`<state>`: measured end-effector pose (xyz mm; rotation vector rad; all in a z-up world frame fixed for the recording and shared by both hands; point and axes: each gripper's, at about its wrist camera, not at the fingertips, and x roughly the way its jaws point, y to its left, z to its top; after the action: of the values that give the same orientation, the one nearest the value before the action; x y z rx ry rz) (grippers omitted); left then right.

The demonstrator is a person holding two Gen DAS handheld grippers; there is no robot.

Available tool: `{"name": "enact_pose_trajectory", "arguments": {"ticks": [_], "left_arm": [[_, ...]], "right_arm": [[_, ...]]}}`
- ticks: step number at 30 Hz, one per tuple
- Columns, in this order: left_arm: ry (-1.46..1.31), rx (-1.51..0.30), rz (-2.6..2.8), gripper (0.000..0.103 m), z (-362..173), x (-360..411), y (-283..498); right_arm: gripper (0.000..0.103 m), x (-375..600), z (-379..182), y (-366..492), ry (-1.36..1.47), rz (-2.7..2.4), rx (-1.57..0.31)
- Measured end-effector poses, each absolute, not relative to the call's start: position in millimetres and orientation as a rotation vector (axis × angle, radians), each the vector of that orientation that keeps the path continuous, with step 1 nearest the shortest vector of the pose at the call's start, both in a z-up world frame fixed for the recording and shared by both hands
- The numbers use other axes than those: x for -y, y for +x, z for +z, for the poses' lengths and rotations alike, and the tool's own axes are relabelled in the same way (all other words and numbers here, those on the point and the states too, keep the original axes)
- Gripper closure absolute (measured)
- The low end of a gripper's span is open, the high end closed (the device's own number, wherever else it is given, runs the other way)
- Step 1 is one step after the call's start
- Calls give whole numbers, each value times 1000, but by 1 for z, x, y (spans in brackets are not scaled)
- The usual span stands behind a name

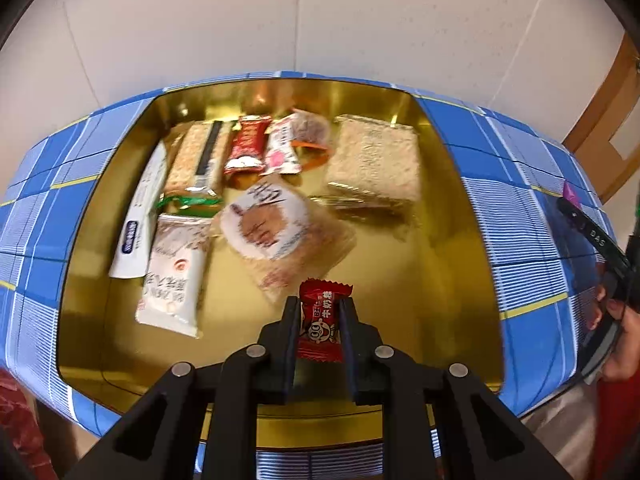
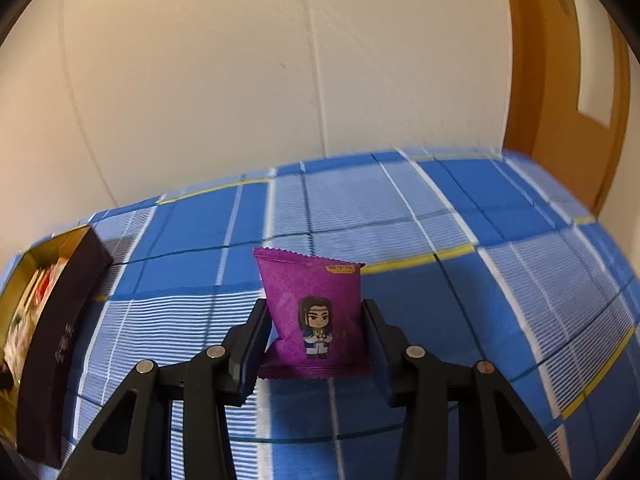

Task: Organize snacks
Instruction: 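Carry the red candy into the tray and open the left tool, then carry the purple pouch into the tray and open the right tool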

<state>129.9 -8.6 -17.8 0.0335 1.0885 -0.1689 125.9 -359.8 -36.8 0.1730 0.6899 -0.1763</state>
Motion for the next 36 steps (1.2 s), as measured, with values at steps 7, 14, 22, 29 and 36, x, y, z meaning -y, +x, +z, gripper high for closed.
{"name": "enact_pose_trajectory", "arguments": {"ticks": [7, 14, 22, 29, 36], "left_arm": [[32, -1093, -95, 83, -23, -22, 125], [13, -1073, -27, 83, -31, -50, 116], [54, -1028, -55, 83, -36, -43, 108], [48, -1003, -68, 45, -39, -34, 115], [17, -884, -28, 24, -27, -51, 96]], "right_arm": [[57, 355, -33, 124, 208, -168, -697], [57, 332, -25, 100, 201, -100, -646], [57, 295, -16, 80, 224, 7, -611], [57, 262, -6, 69, 201, 84, -617], [57, 235, -9, 65, 169, 117, -677]]}}
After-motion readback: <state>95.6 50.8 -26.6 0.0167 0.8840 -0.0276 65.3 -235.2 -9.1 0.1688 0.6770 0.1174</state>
